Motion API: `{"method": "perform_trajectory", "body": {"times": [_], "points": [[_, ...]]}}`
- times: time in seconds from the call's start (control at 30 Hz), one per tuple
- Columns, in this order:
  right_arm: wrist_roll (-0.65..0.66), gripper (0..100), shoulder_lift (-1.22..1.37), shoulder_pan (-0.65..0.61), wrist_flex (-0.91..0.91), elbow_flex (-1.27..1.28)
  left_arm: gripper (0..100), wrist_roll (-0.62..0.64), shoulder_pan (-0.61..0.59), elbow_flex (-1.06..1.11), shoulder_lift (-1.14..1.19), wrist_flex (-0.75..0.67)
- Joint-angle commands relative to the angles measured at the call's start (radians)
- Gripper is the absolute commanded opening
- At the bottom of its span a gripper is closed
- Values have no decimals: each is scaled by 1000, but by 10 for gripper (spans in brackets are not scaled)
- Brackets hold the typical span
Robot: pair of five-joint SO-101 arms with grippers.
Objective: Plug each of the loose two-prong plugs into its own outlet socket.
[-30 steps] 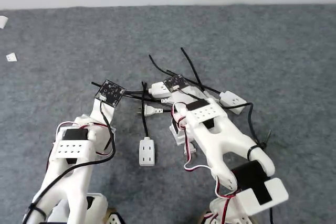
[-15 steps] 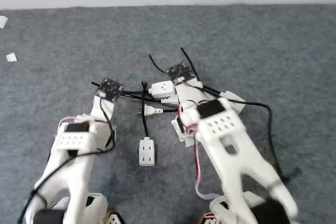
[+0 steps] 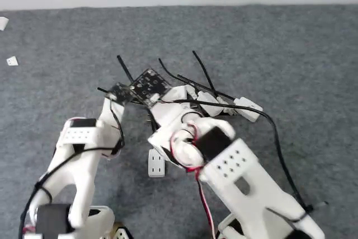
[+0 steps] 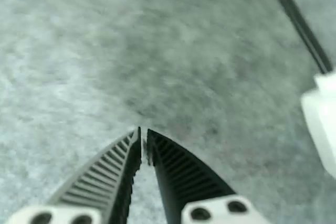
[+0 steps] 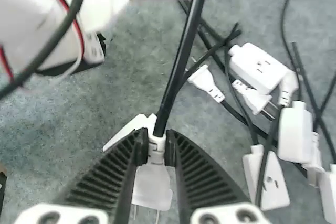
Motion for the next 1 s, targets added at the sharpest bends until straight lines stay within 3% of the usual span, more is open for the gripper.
{"method": "perform_trajectory", "body": {"times": [0.0,0.5,0.83,0.97], "points": [[3,8,59,-19,-44,-44,12,-37,20,38,-100,-46],[-26,8,93,-68,-168,35,12,-94,32,84,-160,-23],[-44,8,93,-36,-197,51,12,-121,95,355,-611,-69],[-80,8,93,-36,-197,57,12,-29,84,378,-646,-130]]}}
